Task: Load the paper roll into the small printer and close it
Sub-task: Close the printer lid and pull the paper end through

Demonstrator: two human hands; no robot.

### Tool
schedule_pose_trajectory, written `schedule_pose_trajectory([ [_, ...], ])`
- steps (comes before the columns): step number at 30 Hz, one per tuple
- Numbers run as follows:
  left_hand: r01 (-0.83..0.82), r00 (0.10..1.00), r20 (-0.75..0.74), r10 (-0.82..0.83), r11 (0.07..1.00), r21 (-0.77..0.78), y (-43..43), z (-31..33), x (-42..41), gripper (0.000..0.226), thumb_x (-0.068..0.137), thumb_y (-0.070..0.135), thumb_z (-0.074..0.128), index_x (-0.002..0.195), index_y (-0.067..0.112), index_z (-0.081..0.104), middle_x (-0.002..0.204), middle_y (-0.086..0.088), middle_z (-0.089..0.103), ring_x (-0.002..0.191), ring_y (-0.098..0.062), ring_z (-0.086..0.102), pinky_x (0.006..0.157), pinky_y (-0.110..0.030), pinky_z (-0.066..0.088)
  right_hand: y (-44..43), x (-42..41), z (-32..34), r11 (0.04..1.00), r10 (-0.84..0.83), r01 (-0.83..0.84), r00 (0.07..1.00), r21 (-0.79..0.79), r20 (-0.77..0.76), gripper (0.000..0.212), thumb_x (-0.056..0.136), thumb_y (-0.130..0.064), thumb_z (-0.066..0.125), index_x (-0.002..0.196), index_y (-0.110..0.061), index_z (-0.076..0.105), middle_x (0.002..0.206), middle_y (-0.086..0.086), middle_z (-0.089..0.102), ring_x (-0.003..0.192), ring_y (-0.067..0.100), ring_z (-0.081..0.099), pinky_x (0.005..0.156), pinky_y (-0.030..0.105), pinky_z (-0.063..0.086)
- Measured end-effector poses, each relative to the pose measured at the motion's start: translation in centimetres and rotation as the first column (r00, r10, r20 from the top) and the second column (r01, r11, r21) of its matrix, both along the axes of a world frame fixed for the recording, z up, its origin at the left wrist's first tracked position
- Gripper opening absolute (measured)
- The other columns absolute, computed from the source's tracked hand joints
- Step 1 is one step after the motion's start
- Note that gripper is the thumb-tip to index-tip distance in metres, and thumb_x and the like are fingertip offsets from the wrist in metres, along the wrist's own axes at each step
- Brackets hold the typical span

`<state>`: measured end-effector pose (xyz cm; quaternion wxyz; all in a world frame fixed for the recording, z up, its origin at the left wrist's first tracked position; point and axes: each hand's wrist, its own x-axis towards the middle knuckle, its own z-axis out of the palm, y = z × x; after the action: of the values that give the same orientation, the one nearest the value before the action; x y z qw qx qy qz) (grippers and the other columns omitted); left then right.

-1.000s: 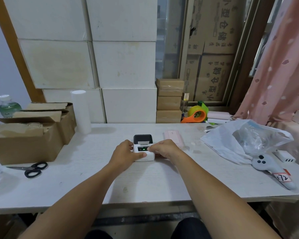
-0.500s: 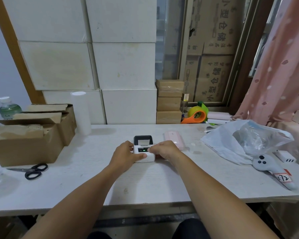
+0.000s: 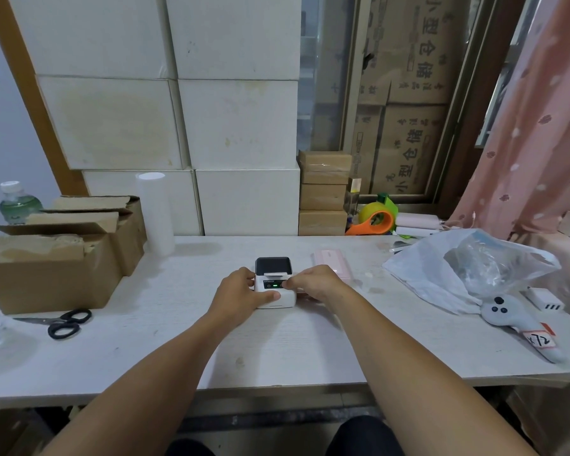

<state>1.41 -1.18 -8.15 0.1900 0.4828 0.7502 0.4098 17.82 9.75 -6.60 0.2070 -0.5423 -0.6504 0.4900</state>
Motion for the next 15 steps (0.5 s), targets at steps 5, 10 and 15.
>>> schedule_pose_trajectory([
  [5,0.005,1.000,-0.003,-0.005,1.000,-0.003,-0.1,0.1,0.0,0.057,0.068,0.044,0.091,0.110,0.018,0.063,0.111,0.007,0.069,0.098,-0.011,0.067,0.081,-0.031,0.053,0.1,0.5,-0.1,1.000,0.017,-0.017,0.999,-0.001,-0.039,0.032,0.077,-0.027,0.090,0.101,-0.008,0.082,0.100,0.008,0.080,0.083,0.019,0.069,0.088,0.033,0.057],
  [10,0.003,1.000,0.004,-0.003,1.000,0.004,-0.1,0.1,0.2,0.054,0.069,0.042,0.091,0.110,0.018,0.063,0.110,0.007,0.069,0.097,-0.010,0.066,0.077,-0.028,0.051,0.3,0.4,-0.6,1.000,0.017,-0.017,0.999,0.013,-0.045,0.036,0.076,-0.029,0.089,0.103,-0.007,0.082,0.110,0.011,0.080,0.090,0.021,0.069,0.093,0.035,0.056],
  [15,0.005,1.000,0.005,-0.005,1.000,0.003,-0.2,0.0,0.2,0.055,0.069,0.043,0.090,0.110,0.019,0.063,0.109,0.008,0.070,0.097,-0.010,0.066,0.077,-0.029,0.051,0.7,0.3,-1.1,1.000,0.027,-0.027,0.998,0.014,-0.063,0.045,0.073,-0.032,0.091,0.107,-0.005,0.082,0.112,0.013,0.079,0.098,0.022,0.072,0.097,0.036,0.055],
])
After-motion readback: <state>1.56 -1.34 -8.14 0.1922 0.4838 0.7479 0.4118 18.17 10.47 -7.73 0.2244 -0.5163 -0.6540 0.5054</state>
